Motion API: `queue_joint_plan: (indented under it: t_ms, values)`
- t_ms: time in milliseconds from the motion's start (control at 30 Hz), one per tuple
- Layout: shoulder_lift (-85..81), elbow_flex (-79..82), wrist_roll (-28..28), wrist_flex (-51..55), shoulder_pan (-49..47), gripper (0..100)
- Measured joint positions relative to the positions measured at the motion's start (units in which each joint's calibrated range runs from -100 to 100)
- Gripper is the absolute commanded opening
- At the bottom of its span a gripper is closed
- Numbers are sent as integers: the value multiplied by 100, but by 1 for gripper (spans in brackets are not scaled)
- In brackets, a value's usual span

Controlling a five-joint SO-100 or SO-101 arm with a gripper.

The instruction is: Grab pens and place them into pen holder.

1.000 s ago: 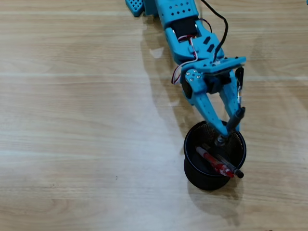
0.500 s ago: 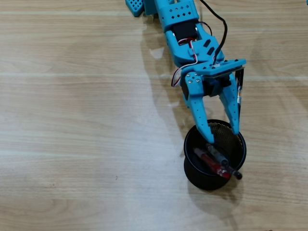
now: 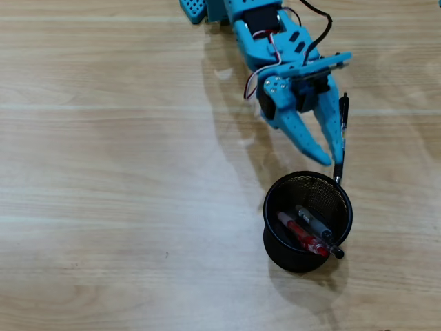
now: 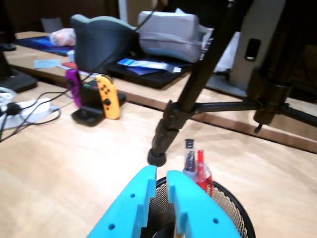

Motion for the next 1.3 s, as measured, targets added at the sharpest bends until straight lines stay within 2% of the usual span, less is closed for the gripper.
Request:
queue_joint_plan:
  t_ms: [333, 433, 700, 867, 1133, 1300]
  values:
    - [-1781, 1953, 83, 251, -99, 2]
    - [-2417, 2210, 182, 1090, -90, 2]
    - [-3817, 2228, 182, 4221, -541, 2]
    - [-4173, 2228, 203, 5476, -884, 2]
    - [-4156, 2237, 203, 5839, -1299, 2]
    - [-3316, 1820, 203, 5839, -1398, 2]
